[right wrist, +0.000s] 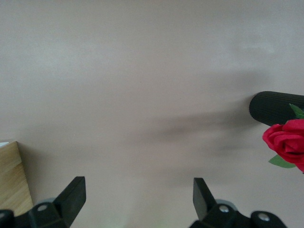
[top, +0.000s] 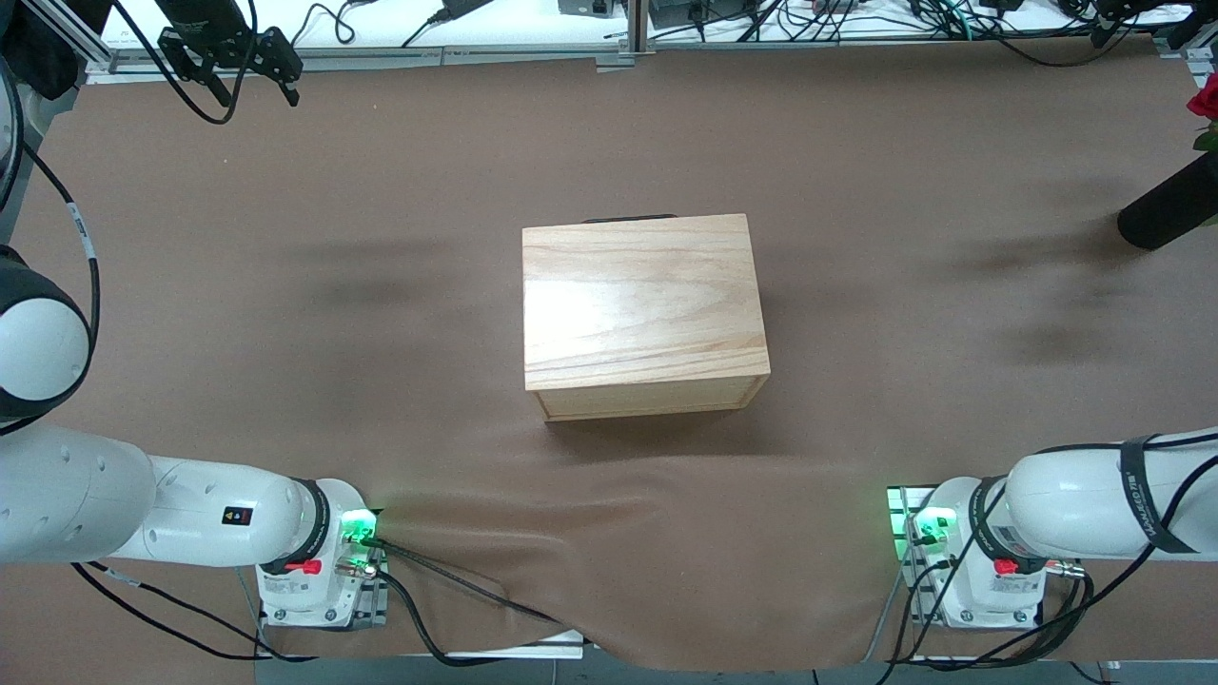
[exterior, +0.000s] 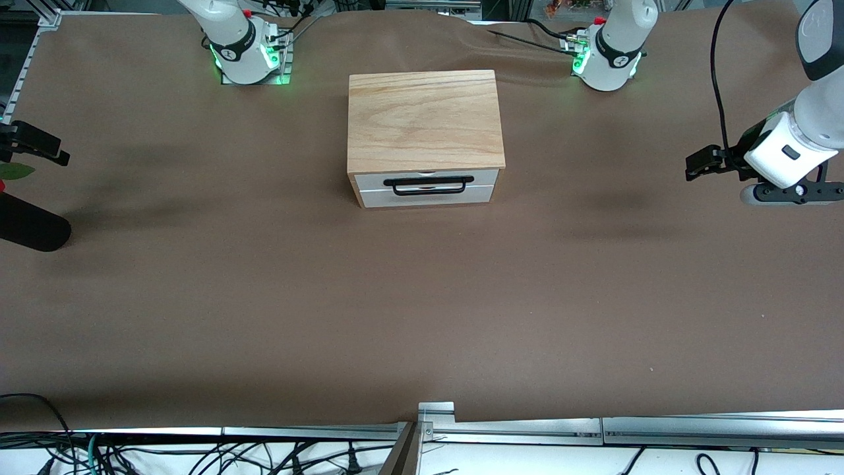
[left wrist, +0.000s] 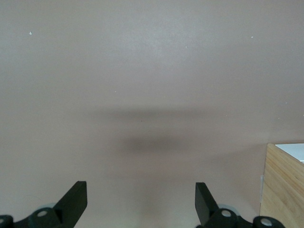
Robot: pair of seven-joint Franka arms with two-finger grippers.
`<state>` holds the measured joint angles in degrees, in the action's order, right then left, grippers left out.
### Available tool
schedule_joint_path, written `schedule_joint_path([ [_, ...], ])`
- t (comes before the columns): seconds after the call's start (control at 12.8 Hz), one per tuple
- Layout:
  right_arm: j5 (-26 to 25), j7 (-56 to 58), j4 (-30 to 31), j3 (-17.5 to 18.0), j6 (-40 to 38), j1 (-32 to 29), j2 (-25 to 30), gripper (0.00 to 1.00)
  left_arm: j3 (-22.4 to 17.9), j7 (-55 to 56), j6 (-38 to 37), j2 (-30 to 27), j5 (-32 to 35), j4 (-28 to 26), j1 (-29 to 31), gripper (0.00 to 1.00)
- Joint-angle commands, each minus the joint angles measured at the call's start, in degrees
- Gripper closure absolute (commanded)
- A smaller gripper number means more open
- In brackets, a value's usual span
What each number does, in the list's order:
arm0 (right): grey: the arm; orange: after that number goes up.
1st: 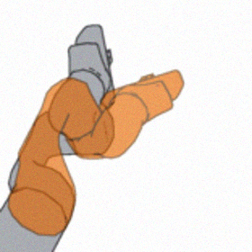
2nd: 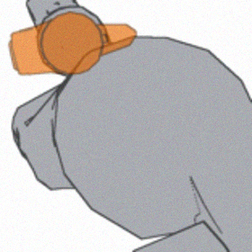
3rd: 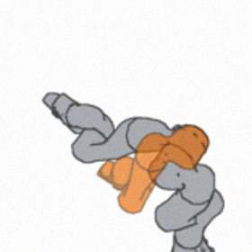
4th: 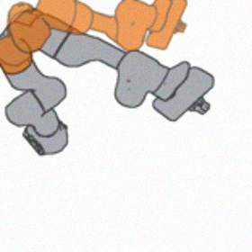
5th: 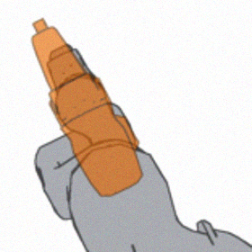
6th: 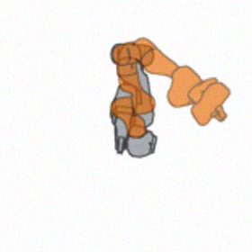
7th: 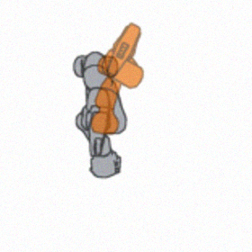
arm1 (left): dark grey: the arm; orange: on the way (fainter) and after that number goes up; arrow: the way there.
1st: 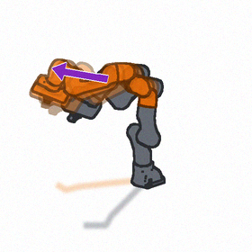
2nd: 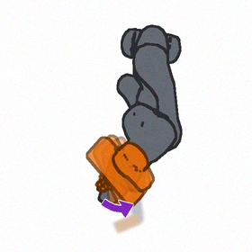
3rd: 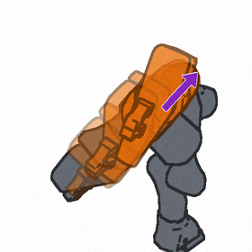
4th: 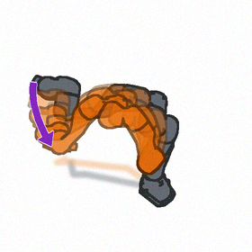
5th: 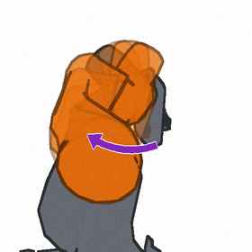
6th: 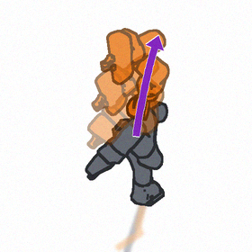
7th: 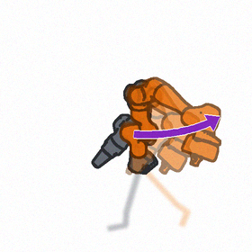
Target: Pull top drawer with both arms simultaneously
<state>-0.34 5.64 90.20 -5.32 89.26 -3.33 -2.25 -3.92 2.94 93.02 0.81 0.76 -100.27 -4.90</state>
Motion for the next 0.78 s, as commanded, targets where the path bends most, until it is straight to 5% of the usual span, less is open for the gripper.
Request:
schedule_joint_path([
  [0.0,0.43,0.25,-1.52,0.57,-0.66,-0.62,-0.39,0.00,0.14,0.58,-0.47,-1.52,1.88,-1.16,-0.37,0.00],
  [0.71,0.25,2.62,-1.52,0.49,-0.40,-0.98,-0.48,0.00,0.14,1.01,-0.47,-1.52,1.88,-1.16,-0.37,0.00],
])
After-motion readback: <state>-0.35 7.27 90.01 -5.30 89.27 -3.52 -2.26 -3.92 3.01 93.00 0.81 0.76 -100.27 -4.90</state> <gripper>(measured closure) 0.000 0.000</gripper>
